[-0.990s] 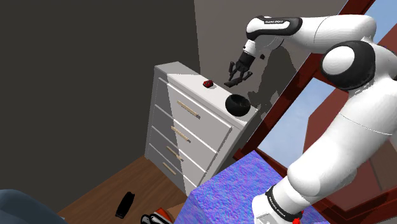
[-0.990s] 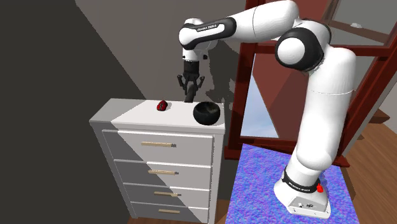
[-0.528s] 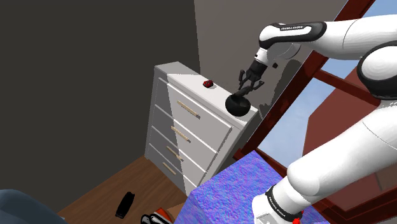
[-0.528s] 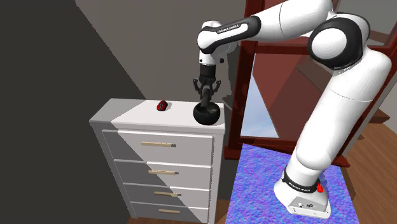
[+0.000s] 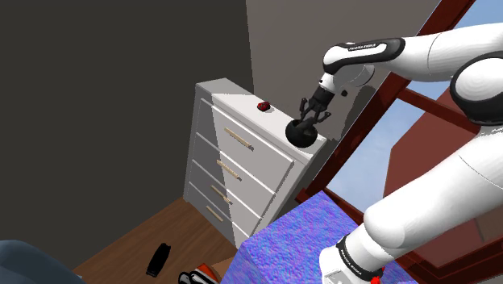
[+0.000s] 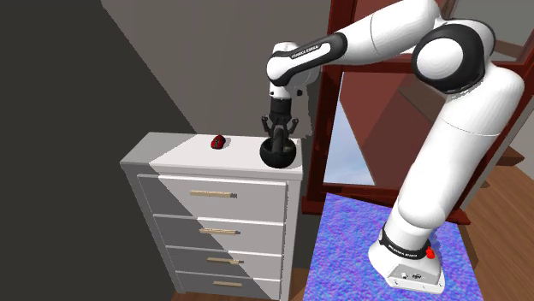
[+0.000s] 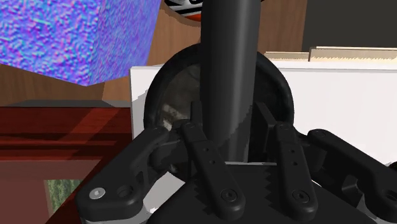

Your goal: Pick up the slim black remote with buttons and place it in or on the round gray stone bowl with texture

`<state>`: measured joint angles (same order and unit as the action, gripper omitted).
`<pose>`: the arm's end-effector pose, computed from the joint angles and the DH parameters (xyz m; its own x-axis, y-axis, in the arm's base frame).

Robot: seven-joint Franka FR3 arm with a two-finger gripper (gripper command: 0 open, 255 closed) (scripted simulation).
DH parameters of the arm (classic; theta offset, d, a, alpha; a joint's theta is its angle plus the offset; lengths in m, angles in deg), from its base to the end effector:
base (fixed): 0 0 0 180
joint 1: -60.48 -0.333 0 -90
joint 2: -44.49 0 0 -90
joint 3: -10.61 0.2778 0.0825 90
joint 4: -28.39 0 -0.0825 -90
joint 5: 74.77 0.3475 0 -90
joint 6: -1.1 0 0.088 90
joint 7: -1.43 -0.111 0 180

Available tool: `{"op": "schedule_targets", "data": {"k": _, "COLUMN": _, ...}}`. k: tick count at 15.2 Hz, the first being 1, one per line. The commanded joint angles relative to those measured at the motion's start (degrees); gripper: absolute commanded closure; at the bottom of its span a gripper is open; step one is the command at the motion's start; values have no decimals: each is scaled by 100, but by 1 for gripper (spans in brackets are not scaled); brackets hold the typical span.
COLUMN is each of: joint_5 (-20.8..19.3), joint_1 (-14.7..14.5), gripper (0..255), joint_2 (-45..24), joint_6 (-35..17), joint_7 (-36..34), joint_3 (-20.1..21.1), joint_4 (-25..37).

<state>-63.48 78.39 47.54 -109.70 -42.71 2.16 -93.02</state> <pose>0.4415 -0.2034 0.4018 0.2528 -0.9410 -0.2248 -0.9672 -0.2520 -0.0325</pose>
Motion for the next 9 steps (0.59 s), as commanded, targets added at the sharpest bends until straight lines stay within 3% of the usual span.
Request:
{"op": "schedule_targets", "data": {"k": 1, "joint_5": 22, "joint_1": -1, "gripper": 255, "joint_2": -68, "joint_6": -151, "joint_7": 38, "joint_3": -1, "joint_4": -84}}
{"op": "schedule_targets", "data": {"k": 9, "joint_5": 31, "joint_1": -1, "gripper": 255, "joint_2": -93, "joint_6": -210, "joint_7": 53, "joint_3": -1, "joint_4": -121}}
